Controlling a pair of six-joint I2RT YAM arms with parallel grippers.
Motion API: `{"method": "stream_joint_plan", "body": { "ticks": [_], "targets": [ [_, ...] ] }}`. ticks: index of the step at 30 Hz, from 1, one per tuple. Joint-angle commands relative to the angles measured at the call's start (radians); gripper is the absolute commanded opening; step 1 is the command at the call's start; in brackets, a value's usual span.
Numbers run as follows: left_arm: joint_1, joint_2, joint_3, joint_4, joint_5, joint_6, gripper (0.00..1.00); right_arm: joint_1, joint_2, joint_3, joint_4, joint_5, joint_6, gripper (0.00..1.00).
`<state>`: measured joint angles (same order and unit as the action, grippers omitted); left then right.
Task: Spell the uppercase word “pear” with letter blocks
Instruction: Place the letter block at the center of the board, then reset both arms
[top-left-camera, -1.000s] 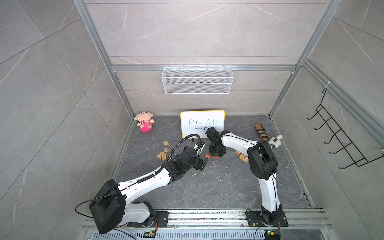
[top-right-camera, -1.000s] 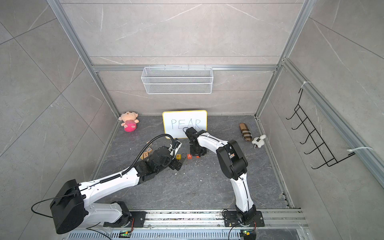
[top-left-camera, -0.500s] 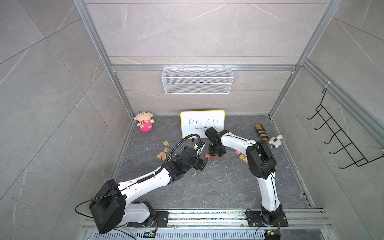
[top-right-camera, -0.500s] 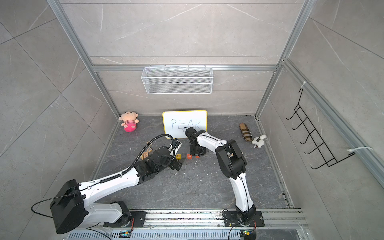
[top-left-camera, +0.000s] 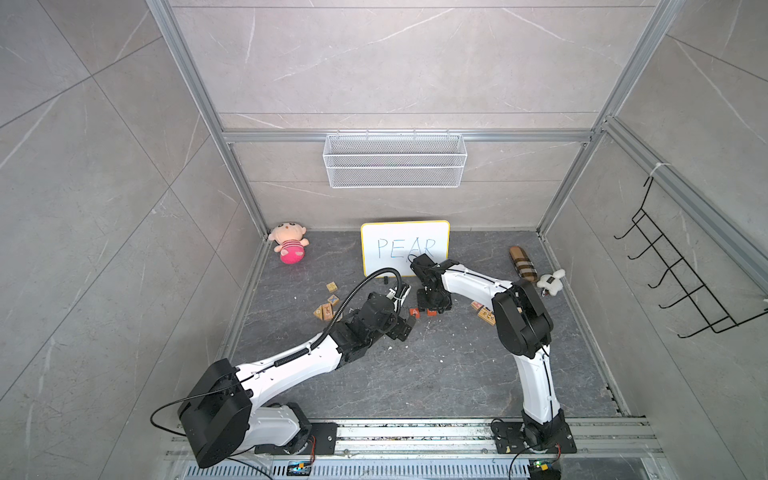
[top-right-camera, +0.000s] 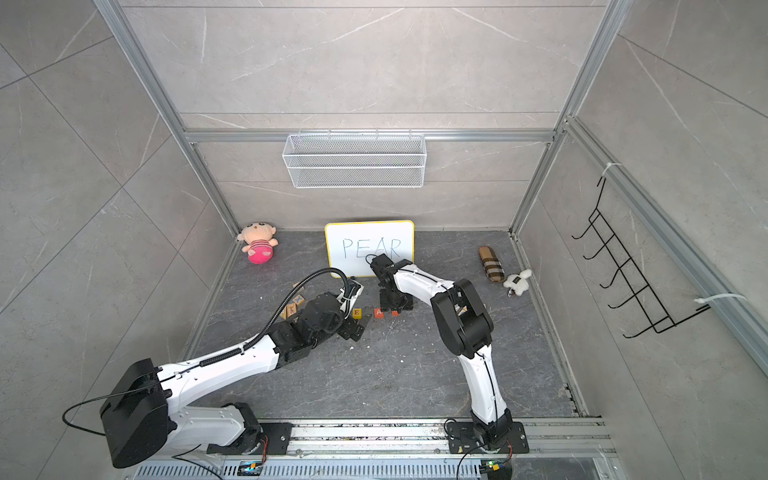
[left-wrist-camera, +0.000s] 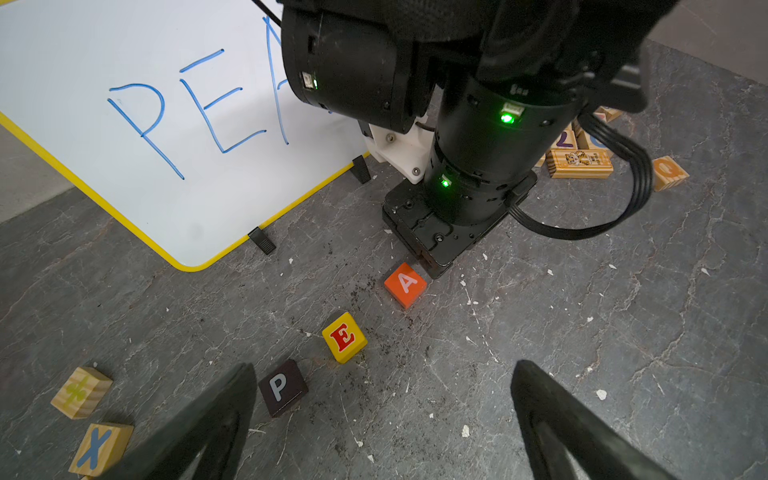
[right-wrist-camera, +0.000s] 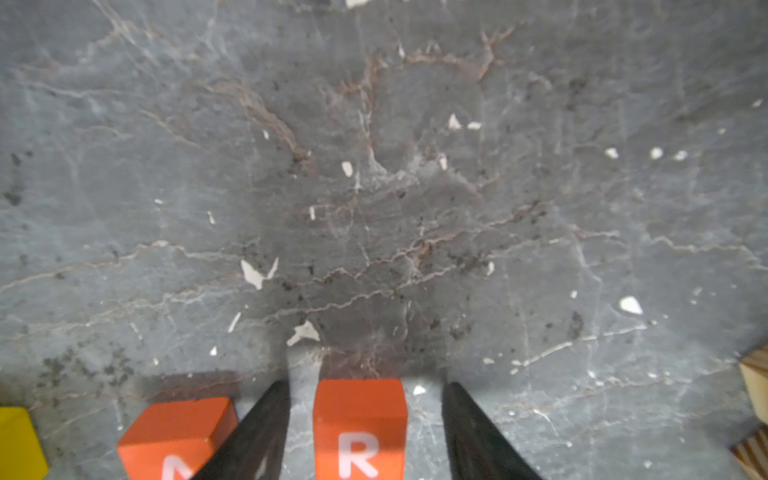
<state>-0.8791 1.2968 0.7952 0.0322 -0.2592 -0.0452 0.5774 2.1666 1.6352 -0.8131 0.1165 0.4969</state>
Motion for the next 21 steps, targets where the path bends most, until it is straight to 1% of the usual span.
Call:
{"method": "stream_joint_plan", "body": {
  "ticks": [1, 5, 11, 14, 18, 21],
  "targets": [
    [0.006, -0.008, 0.012, 0.044, -0.005, 0.001, 0.99, -0.001, -0.006, 0.012, -0.022, 0.013, -0.002, 0.66],
    [0.006, -0.006, 0.013, 0.048, -0.007, 0.001, 0.98, -0.001, -0.031, 0.009, -0.030, 0.009, -0.004, 0.67],
    [0.026, -0.055, 0.021, 0.064, -0.002, -0.011, 0.99, -0.001, -0.147, -0.008, -0.025, 0.009, -0.013, 0.70],
    [0.073, -0.103, 0.021, 0.074, 0.043, -0.036, 1.00, -0.002, -0.221, -0.018, -0.014, 0.017, -0.026, 0.70],
    [0.168, -0.181, 0.006, 0.077, 0.093, -0.119, 1.00, -0.001, -0.316, -0.032, 0.002, 0.038, -0.045, 0.72],
    [0.243, -0.232, -0.042, 0.111, 0.143, -0.156, 1.00, -0.003, -0.391, -0.101, 0.093, 0.073, -0.067, 0.75]
  ]
}}
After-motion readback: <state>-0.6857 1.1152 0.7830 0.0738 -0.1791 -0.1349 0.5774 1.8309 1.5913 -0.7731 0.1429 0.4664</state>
